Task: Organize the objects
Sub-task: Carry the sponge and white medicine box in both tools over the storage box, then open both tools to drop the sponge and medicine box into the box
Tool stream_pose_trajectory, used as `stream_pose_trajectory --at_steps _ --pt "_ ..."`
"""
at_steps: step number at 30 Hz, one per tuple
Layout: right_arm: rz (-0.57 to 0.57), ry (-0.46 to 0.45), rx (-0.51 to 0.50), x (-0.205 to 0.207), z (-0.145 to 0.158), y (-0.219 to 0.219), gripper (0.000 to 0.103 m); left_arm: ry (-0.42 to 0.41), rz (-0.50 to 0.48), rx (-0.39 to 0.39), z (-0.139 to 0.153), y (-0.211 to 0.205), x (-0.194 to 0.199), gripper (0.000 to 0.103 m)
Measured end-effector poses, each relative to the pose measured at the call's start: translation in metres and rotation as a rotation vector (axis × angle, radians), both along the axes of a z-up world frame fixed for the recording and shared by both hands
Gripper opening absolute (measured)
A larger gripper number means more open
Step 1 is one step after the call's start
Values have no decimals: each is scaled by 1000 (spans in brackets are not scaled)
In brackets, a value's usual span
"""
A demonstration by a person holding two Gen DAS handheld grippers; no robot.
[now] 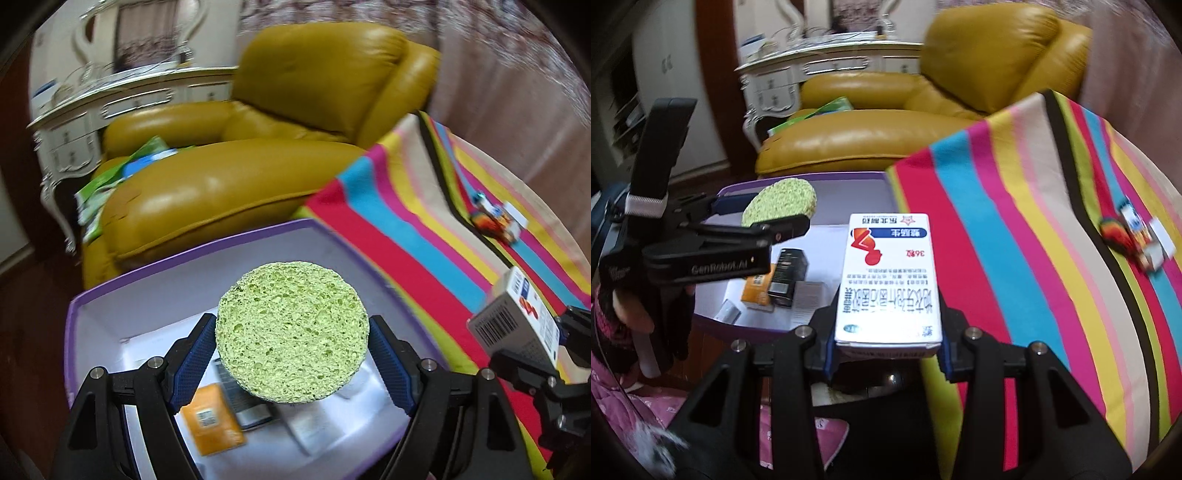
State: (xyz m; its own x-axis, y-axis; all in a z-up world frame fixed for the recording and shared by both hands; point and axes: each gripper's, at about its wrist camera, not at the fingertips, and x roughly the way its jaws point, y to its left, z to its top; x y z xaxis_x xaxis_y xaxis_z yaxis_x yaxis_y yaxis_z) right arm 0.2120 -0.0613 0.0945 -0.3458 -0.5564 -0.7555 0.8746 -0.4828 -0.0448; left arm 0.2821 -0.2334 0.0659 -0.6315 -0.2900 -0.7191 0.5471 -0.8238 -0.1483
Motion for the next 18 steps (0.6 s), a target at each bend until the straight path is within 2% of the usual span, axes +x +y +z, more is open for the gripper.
stream_pose_trajectory --at_steps 5,11,15,16,17,18 --pt "92 5 38 12 -9 -32 45 -22 63 -3 -9 -17 10 82" --pt "180 -30 90 23 -28 -72 45 -50 164 -99 -8 -31 21 82" --pt "245 -24 78 37 -28 -87 47 -47 240 -118 0 -46 31 83" --pt "246 -10 67 39 -25 -86 54 -42 260 -126 2 -47 34 85" --pt "243 3 57 39 -23 -84 68 -35 274 -132 4 -47 36 86" --pt "236 16 45 38 -20 -80 73 -26 280 -134 7 -46 37 86"
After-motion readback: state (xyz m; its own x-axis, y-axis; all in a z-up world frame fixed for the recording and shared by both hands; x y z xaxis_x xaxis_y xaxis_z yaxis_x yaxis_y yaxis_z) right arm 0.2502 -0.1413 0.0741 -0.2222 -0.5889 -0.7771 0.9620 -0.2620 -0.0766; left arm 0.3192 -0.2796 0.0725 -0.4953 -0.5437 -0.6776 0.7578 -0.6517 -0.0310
